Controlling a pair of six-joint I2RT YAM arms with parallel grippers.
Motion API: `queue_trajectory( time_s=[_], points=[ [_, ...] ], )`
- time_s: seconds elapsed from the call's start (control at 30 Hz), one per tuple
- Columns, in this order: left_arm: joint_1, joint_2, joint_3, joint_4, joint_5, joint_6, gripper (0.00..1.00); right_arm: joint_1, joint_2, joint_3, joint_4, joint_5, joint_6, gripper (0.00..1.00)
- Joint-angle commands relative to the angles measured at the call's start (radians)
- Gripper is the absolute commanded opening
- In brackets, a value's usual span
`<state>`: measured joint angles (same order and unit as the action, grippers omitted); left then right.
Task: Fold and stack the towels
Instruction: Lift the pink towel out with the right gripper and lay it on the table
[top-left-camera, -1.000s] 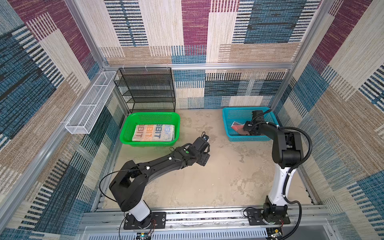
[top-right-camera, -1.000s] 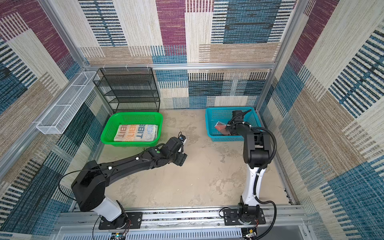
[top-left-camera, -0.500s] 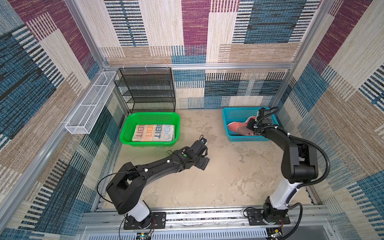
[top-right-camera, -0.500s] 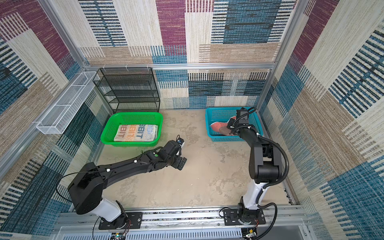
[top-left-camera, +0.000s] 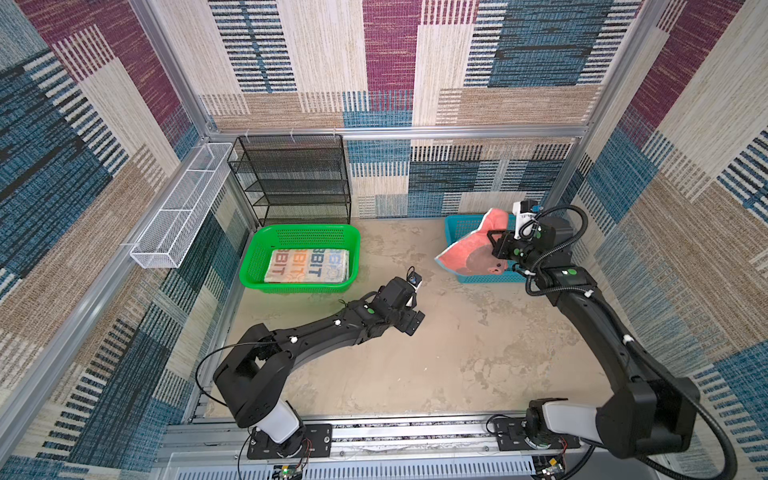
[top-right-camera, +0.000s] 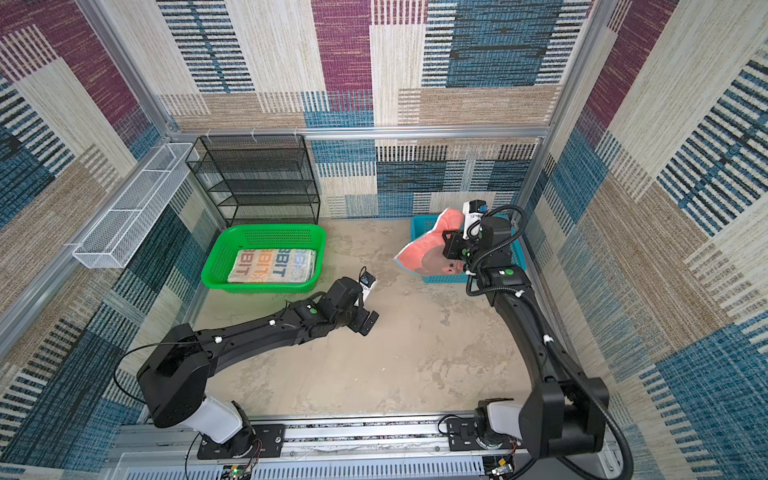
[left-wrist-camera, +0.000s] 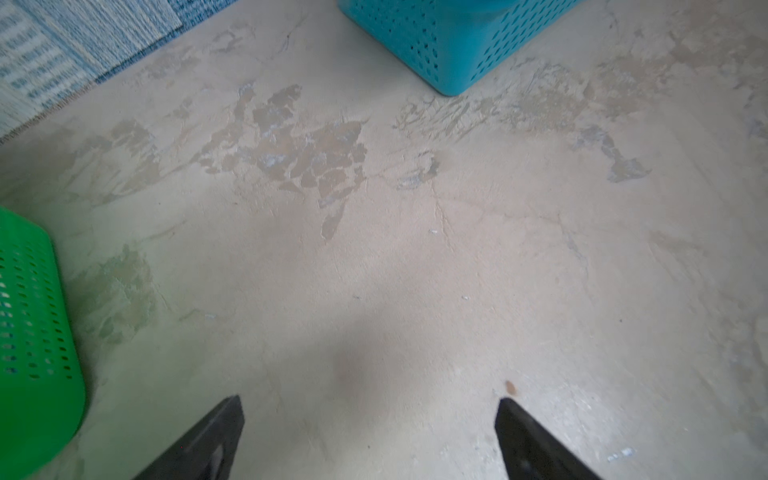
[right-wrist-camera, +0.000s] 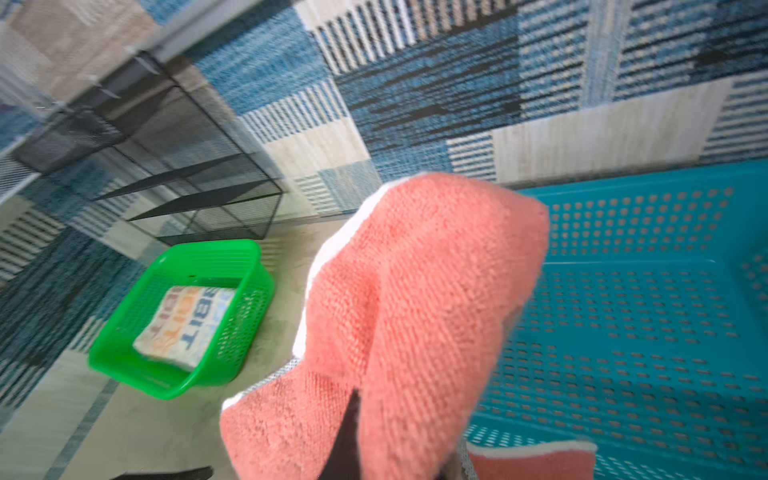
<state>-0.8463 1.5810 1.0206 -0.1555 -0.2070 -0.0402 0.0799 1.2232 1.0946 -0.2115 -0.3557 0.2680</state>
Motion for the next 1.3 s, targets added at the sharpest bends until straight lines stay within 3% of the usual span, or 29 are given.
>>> queue_trajectory(
  time_s=[0.0,0.33,0.63,0.9,1.13,1.27],
  points=[
    [0.001,-0.035,-0.028,0.084,0.001,0.043,0.99,0.022,-0.108,-0.042,0.003,-0.125,0.028,0.02],
    [0.002,-0.209,-0.189,0.13,0.1,-0.094,0.99,0.06,-0.391,-0.273,-0.079,-0.255,0.125,0.04],
    [0.001,-0.329,-0.255,0.087,-0.021,-0.046,0.99,0.134,-0.463,-0.492,-0.071,-0.233,0.15,0.05],
    [0.001,-0.314,-0.239,0.118,-0.007,-0.04,0.99,0.265,-0.335,-0.455,-0.04,-0.104,0.136,0.06],
    [0.001,-0.321,-0.268,0.094,-0.009,-0.102,0.99,0.373,-0.025,-0.315,0.03,-0.025,0.044,0.05],
    [0.001,-0.334,-0.276,0.066,-0.002,-0.116,0.99,0.389,0.137,-0.241,0.085,0.016,0.018,0.1]
  ],
)
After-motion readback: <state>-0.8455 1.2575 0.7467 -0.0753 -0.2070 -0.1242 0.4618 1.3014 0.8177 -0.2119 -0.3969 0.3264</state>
